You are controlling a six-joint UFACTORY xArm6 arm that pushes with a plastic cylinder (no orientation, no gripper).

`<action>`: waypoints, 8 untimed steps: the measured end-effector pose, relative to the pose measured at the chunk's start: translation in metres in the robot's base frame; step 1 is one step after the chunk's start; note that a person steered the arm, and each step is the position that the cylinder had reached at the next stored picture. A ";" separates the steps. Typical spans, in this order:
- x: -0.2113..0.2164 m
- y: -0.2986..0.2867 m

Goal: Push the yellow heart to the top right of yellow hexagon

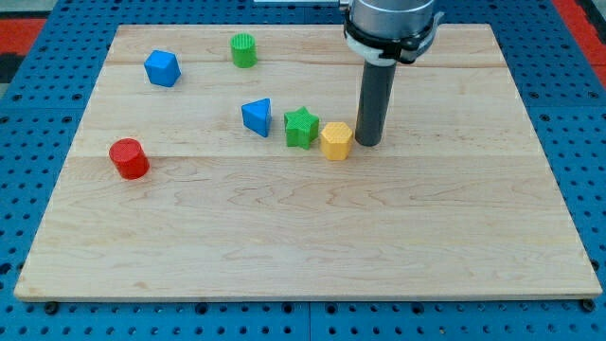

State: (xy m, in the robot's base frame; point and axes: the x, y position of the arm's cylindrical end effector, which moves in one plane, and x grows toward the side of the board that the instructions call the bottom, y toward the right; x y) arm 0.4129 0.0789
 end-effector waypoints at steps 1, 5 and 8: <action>-0.008 0.003; -0.056 0.015; -0.047 0.009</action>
State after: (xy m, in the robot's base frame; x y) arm 0.3658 0.0875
